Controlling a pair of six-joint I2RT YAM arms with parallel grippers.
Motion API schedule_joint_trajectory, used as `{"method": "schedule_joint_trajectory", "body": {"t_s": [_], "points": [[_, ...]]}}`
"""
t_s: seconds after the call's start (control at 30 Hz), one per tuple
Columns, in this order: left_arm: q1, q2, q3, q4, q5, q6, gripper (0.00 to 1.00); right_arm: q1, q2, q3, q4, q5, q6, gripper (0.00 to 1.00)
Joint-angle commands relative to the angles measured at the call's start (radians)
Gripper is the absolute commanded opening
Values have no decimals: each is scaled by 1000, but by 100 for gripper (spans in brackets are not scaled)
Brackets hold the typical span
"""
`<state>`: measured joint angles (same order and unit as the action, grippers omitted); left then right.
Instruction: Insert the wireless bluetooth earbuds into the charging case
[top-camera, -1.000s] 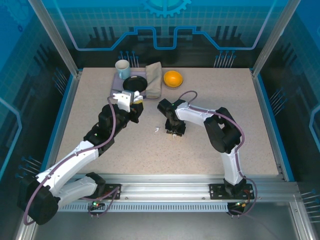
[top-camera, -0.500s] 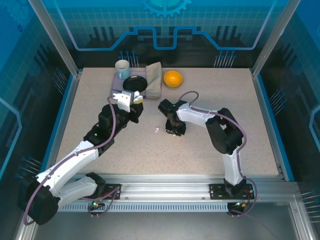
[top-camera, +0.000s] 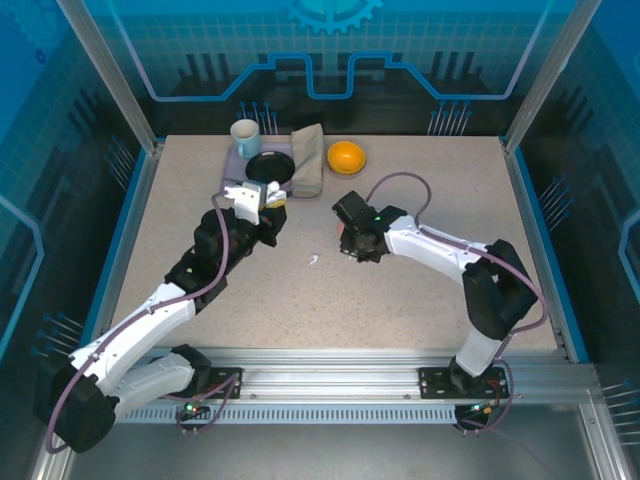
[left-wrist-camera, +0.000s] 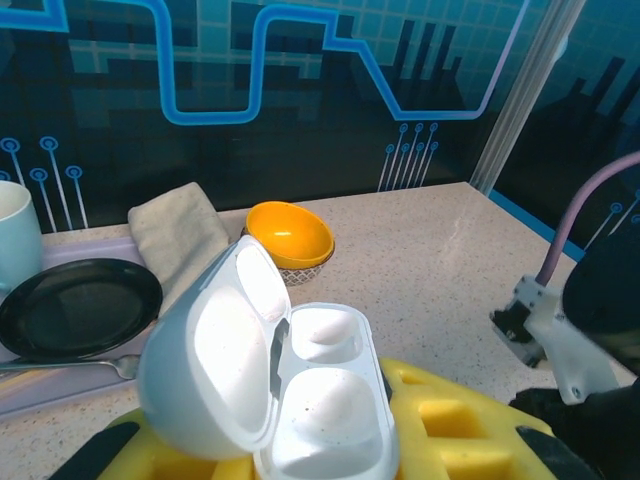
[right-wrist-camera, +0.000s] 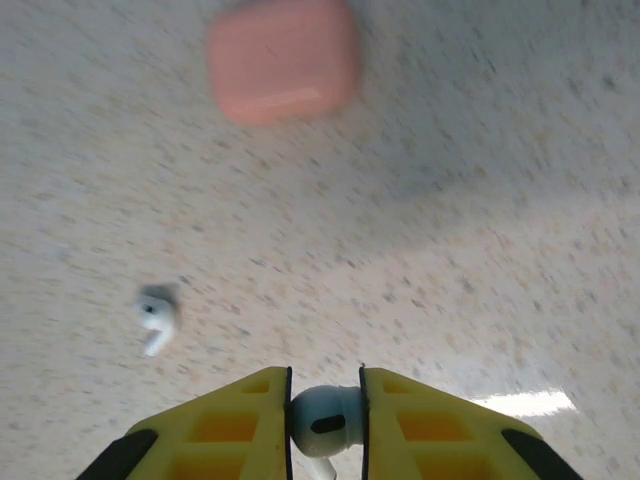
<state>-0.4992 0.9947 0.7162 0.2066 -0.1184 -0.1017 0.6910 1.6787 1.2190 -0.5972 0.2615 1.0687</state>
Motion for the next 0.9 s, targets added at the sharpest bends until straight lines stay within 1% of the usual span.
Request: {"method": "schedule_joint_trajectory", "body": {"t_s": [0.0,0.17,0.4,0.67,0.87], "points": [[10,-18,-22,14,78,19,0,-6,-146,-49,62,54,-32,21],[11,-11,-45,22,167,27,0,-4,-264,-56,119,63,-57,20],[12,5,-66,39,276,29,0,-1,-361,-20,193,55,-108,20],[10,59,-11,47,412,60,0,41,-410,54,331,57,-209,20],[-6,103,40,82,449,111,0,83,-433,89,446,54,-287,20]]}}
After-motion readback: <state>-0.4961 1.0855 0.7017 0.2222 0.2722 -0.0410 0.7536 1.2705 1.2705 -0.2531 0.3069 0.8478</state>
